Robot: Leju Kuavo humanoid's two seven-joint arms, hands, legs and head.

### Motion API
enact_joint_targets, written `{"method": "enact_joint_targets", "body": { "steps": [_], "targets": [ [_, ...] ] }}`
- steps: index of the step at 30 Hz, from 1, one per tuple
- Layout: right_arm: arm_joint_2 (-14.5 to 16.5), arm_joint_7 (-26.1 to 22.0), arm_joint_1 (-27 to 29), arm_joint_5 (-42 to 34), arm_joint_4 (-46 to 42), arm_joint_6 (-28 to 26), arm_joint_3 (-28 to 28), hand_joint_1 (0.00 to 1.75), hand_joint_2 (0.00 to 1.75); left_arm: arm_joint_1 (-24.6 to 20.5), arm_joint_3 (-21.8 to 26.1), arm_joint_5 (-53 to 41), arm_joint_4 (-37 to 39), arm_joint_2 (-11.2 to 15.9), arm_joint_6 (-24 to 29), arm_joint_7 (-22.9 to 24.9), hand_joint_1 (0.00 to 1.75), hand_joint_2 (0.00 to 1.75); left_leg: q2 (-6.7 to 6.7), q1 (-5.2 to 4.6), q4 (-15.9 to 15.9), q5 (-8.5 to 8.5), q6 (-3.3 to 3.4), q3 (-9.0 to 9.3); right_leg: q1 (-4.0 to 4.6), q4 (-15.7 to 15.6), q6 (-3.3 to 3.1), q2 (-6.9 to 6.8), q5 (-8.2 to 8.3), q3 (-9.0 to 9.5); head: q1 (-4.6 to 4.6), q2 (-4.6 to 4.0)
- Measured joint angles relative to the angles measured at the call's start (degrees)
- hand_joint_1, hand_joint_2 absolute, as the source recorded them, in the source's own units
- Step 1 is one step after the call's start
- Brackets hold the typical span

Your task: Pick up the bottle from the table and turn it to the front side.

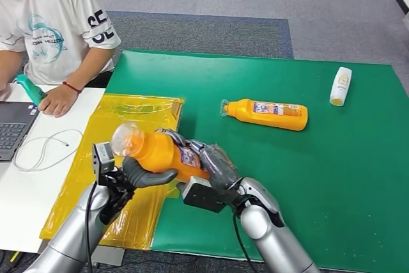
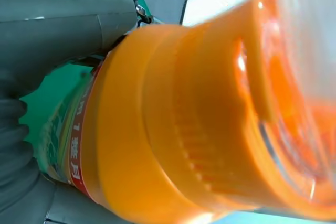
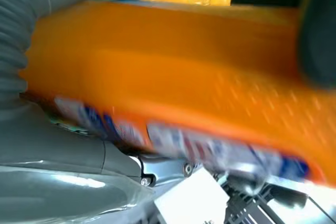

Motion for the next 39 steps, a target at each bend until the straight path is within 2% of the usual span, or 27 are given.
{"method": "enact_joint_targets", "body": {
  "steps": [13,17,22,30,39],
  "targets": [
    [0.3,-0.9,0.7,-4.8,-0.3,2.2,-1.8,0.0,1.75,2.3,0.3,-3.7,-2.9,-0.1,1.2,-0.7,1.75,1.75,0.0,0.0,0.0,0.0,0.0,0.0,0.0,0.0,0.0,0.0,0.0,0.0,-0.01,-0.01],
    [0.4,-2.3,1.5,-12.6,-0.2,5.5,-5.8,0.0,1.75,3.2,-0.7,-15.0,-6.2,-0.3,8.3,-1.0,1.75,1.75,0.0,0.0,0.0,0.0,0.0,-0.01,0.0,0.0,0.0,0.0,0.0,0.0,0.01,-0.02],
    [0.1,-2.5,1.6,-15.8,0.0,6.0,-11.7,0.0,1.75,3.6,-1.8,-20.4,-8.3,-0.1,12.0,-0.7,1.75,1.75,-0.02,0.0,0.0,0.01,0.01,-0.03,-0.01,0.0,0.0,-0.03,0.0,0.0,0.01,-0.01],
    [-0.4,-2.6,0.9,-17.0,0.1,6.9,-19.1,0.0,1.75,3.5,-5.7,-25.1,-9.0,0.7,14.2,0.9,1.75,1.75,0.0,-0.01,0.0,0.01,0.01,-0.04,-0.02,0.0,-0.01,-0.02,0.02,-0.04,0.01,-0.02],
    [-0.5,-3.3,0.1,-16.9,0.6,7.3,-21.7,0.0,1.75,1.2,-9.3,-26.0,-8.8,2.0,14.6,2.2,1.75,1.75,0.01,0.0,0.0,0.02,-0.01,-0.04,-0.01,0.0,-0.03,-0.01,0.03,-0.06,0.01,-0.01]
  ]
}}
